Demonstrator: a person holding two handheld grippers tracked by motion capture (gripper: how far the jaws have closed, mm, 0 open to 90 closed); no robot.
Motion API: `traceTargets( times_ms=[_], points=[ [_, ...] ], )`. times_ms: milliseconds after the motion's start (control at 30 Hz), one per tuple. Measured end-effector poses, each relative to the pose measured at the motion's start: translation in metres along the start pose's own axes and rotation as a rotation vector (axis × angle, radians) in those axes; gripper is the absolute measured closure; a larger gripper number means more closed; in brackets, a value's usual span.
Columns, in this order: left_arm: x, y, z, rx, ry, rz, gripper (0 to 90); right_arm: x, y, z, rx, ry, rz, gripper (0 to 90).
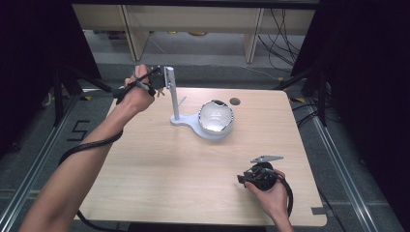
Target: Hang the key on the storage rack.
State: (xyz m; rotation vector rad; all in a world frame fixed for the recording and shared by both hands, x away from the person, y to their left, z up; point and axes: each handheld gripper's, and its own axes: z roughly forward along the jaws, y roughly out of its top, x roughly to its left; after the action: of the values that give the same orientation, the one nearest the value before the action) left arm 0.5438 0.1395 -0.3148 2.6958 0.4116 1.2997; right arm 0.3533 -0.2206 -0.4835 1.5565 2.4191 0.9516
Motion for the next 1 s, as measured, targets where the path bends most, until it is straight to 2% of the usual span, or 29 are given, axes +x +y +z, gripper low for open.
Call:
traceTargets(
  times_ms=[33, 133, 167, 267, 333, 367, 433, 500, 567, 600, 700, 800, 833, 933, 967, 1000],
  points=[
    [0.001, 0.001, -0.001, 0.007, 0.003, 0.011, 84.9, -0.003, 0.0, 0.003, -0.029, -0.001, -0.042, 65.2],
    [0.002, 0.002, -0.003, 0.003, 0.002, 0.01, 85.0, -0.002, 0.0, 0.003, -0.017, -0.007, -0.036, 65.1],
    [0.003, 0.003, -0.004, -0.003, -0.002, 0.013, 85.0, 0.0, -0.001, 0.003, -0.002, 0.0, -0.009, 64.9],
    [0.002, 0.006, -0.004, -0.011, 0.001, 0.022, 85.0, 0.001, -0.002, 0.005, -0.031, -0.007, -0.02, 64.9],
    [0.002, 0.008, -0.004, -0.011, 0.004, 0.035, 85.0, 0.001, -0.001, 0.004, 0.009, -0.006, -0.011, 64.9],
    [0.002, 0.008, -0.004, -0.015, 0.001, 0.031, 84.8, 0.0, -0.001, 0.003, 0.013, 0.012, -0.011, 64.9],
    [0.002, 0.009, -0.004, -0.016, 0.0, 0.036, 84.0, 0.0, -0.001, 0.003, -0.009, 0.001, -0.027, 64.9],
    [0.003, 0.011, -0.005, -0.025, -0.007, 0.035, 82.3, 0.0, -0.001, 0.003, 0.008, -0.004, -0.01, 64.8],
    [0.003, 0.012, -0.006, -0.028, -0.004, 0.035, 80.8, -0.001, -0.001, 0.003, 0.008, -0.002, -0.013, 64.7],
    [0.003, 0.013, -0.006, -0.03, 0.003, 0.035, 80.6, -0.003, -0.001, 0.004, -0.024, 0.003, -0.051, 64.6],
    [0.005, 0.014, -0.009, -0.042, 0.016, 0.022, 78.4, 0.001, -0.002, 0.003, -0.03, -0.005, -0.007, 64.6],
    [0.006, 0.013, -0.01, -0.048, 0.026, 0.011, 78.0, -0.001, -0.002, 0.003, -0.023, 0.004, -0.019, 64.5],
    [0.006, 0.011, -0.011, -0.049, 0.026, 0.001, 78.0, 0.001, -0.002, 0.001, 0.006, -0.002, 0.024, 64.5],
    [0.007, 0.005, -0.012, -0.043, 0.028, -0.019, 77.3, 0.001, -0.002, 0.001, 0.004, 0.003, 0.022, 64.4],
    [0.007, 0.003, -0.012, -0.043, 0.03, -0.025, 77.1, -0.002, -0.002, 0.001, 0.002, -0.006, -0.005, 64.4],
    [0.007, 0.001, -0.013, -0.037, 0.026, -0.029, 76.7, -0.002, -0.002, 0.001, 0.003, -0.005, -0.005, 64.4]
  ],
)
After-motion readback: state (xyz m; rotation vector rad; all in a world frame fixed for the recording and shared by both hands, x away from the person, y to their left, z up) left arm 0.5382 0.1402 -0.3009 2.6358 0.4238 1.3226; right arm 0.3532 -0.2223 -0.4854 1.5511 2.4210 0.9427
